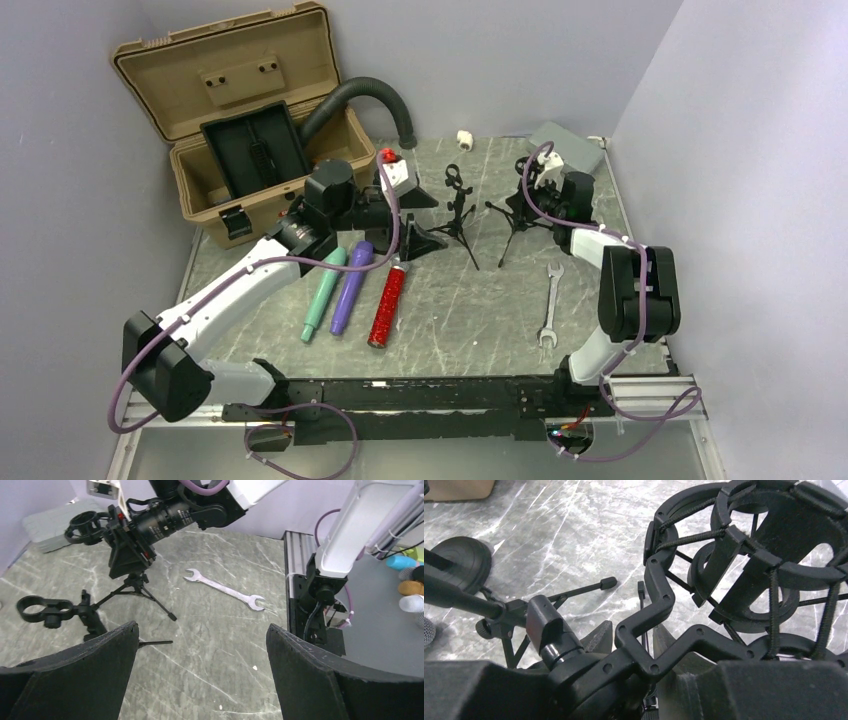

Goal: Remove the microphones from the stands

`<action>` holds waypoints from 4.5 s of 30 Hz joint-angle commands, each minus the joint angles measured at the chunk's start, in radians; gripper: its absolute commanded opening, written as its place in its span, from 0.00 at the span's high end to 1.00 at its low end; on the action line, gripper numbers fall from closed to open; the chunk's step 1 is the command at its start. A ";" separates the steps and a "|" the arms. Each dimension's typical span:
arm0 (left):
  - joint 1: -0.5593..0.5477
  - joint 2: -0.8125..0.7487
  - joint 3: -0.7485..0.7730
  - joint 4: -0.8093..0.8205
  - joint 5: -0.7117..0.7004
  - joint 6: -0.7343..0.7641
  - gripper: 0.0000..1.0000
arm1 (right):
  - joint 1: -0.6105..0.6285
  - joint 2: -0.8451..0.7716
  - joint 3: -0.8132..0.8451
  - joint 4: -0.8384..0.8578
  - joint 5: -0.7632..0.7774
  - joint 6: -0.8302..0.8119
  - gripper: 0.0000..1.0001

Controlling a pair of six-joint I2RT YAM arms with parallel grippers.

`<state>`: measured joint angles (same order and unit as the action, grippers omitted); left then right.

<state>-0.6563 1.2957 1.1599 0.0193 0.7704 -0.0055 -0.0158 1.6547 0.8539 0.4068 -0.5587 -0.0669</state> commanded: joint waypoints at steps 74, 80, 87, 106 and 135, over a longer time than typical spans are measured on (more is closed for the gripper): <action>0.138 -0.124 -0.030 -0.104 -0.182 0.085 0.01 | 0.082 -0.502 -0.034 -0.536 0.147 -0.205 0.05; 0.156 -0.117 -0.005 -0.113 -0.212 0.096 0.01 | 0.137 -0.628 -0.061 -0.580 0.023 -0.246 0.12; 0.171 -0.123 0.015 -0.140 -0.248 0.134 0.01 | 0.288 -0.459 0.004 -0.470 0.043 -0.247 0.15; 0.175 -0.103 -0.070 -0.173 -0.236 0.168 0.01 | 0.313 0.003 0.107 -0.004 0.091 -0.107 0.33; 0.182 -0.138 -0.073 -0.180 -0.308 0.135 0.01 | 0.326 -0.112 0.095 -0.132 0.172 -0.149 0.00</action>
<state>-0.4847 1.1946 1.0790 -0.1715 0.5148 0.1448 0.3092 1.6493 0.9527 0.3187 -0.4072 -0.1993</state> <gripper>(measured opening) 0.987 0.990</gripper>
